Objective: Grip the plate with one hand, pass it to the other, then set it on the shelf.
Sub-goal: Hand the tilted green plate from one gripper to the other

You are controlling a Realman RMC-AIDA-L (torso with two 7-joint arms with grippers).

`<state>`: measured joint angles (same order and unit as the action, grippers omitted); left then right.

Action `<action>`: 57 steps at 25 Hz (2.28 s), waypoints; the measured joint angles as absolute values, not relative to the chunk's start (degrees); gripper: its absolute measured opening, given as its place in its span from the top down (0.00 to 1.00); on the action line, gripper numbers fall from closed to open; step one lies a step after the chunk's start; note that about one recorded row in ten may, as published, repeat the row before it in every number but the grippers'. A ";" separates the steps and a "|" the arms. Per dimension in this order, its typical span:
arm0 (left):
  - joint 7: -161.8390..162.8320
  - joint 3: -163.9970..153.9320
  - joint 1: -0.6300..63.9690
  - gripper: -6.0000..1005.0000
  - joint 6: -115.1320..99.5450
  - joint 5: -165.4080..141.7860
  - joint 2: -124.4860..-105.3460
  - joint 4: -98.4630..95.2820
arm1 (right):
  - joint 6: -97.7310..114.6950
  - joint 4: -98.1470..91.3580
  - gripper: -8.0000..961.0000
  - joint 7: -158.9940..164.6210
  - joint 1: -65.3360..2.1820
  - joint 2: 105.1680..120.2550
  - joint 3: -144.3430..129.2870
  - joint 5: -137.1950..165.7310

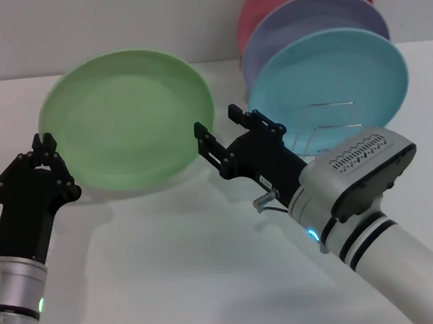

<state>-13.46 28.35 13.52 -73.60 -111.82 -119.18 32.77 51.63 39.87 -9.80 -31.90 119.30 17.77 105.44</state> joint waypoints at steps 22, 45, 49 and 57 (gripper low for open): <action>-14.94 26.99 13.54 0.96 -73.33 -108.80 -119.18 34.19 | 51.02 40.08 0.39 -10.46 -31.91 118.93 18.20 105.63; -17.38 26.02 13.89 0.96 -73.59 -107.92 -119.18 34.91 | 51.01 39.34 0.41 -10.46 -32.22 119.18 18.91 106.17; -17.39 26.02 13.89 0.96 -73.73 -107.92 -119.18 34.95 | 50.98 39.15 0.41 -10.46 -32.31 119.18 19.12 106.18; -17.40 26.02 13.97 0.96 -73.86 -107.13 -119.18 34.98 | 50.88 38.95 0.42 -10.46 -32.52 119.23 19.53 106.17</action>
